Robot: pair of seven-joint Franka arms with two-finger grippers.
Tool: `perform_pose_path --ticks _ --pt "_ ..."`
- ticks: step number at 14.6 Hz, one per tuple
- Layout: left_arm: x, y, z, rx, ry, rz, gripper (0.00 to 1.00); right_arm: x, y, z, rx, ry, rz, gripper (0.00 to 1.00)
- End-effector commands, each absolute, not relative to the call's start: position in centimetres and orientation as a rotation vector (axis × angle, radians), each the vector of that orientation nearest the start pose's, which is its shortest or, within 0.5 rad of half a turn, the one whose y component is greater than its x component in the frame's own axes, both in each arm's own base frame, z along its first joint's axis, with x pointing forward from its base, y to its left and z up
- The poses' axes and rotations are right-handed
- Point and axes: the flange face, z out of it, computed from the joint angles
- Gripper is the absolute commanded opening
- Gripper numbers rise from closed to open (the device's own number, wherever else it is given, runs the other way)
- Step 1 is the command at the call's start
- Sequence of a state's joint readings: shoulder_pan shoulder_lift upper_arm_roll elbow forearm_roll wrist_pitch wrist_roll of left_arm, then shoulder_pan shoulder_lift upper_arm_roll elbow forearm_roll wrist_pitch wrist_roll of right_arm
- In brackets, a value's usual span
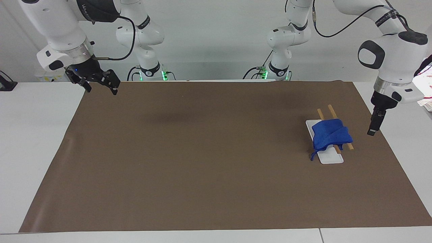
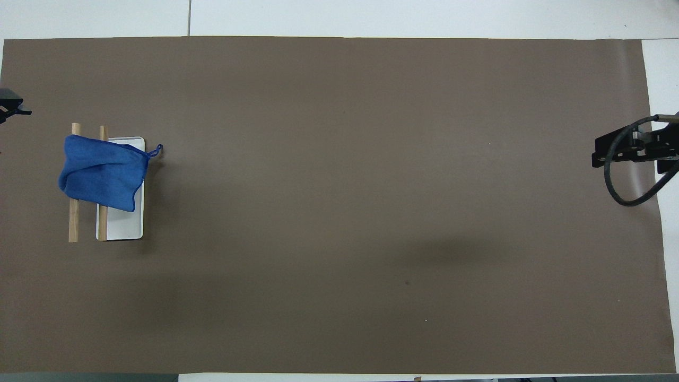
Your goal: Right arm passes towel to left arm to hang
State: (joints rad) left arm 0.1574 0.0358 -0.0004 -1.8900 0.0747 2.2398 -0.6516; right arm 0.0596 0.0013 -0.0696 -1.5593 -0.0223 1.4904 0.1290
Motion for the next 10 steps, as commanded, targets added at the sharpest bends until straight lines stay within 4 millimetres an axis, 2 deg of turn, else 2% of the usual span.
perform_pose_path --ticks 1,3,6,8,10 --pt "59.2 9.0 53.4 -2.951 -0.884 -0.444 1.0 54.2 -1.2 62.4 -3.155 0.183 0.098 1.0" --pt "59.5 6.3 53.6 -3.011 -0.589 -0.404 1.0 54.2 -1.0 62.4 -3.155 0.176 0.103 1.0" --pt "59.5 1.8 54.1 -3.056 -0.291 -0.332 1.0 54.2 -1.2 62.4 -3.155 0.183 0.103 1.0" --pt "59.4 -2.1 54.9 -3.103 -0.185 -0.28 1.0 54.2 -1.1 62.4 -3.155 0.178 0.106 1.0" --pt "59.1 -4.7 55.6 -3.138 -0.138 -0.201 1.0 54.2 -0.9 62.5 -3.154 0.176 0.106 1.0"
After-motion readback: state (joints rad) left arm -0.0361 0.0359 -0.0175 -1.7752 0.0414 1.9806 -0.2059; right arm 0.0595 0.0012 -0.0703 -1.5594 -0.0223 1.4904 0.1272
